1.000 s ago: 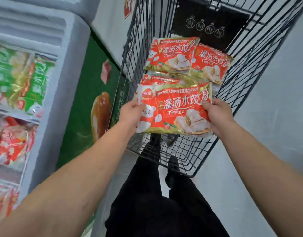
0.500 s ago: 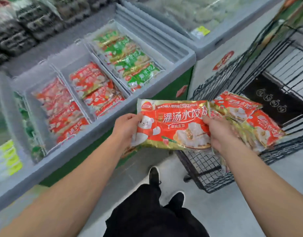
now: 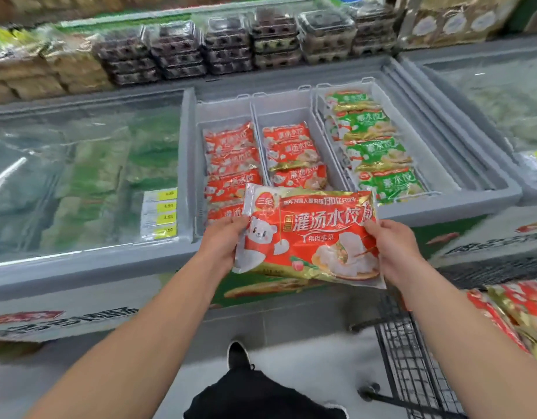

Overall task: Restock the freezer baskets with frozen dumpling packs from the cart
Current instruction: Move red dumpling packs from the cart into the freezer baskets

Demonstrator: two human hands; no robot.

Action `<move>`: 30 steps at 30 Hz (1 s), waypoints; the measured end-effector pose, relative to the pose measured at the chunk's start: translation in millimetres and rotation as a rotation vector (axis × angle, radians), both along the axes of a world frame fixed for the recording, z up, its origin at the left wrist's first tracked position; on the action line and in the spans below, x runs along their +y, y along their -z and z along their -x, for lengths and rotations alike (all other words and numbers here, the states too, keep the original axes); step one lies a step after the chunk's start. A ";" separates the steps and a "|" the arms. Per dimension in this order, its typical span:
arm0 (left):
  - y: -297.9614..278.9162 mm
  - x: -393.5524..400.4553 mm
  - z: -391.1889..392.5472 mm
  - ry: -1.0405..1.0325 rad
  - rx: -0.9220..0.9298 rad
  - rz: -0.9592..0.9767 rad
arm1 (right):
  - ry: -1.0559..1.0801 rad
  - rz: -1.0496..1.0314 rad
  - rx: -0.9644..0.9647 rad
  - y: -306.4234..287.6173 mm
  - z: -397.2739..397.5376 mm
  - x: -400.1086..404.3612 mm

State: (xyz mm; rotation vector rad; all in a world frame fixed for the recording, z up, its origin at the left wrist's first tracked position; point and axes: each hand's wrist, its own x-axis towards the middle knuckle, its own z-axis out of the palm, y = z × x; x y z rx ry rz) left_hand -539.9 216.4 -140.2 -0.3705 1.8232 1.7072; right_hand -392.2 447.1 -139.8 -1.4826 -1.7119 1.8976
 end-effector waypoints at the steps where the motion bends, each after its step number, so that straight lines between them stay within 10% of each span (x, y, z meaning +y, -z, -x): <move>1: 0.2 -12.4 14.6 -0.009 0.000 -0.008 | -0.012 0.001 0.001 0.3 18.4 -10.6; 15: 17.5 -61.5 160.3 -0.002 0.038 0.033 | -0.024 0.009 0.003 1.0 173.4 -59.2; 30: 60.9 108.3 288.7 -0.044 0.042 0.213 | -0.167 0.009 -0.126 48.2 332.3 113.8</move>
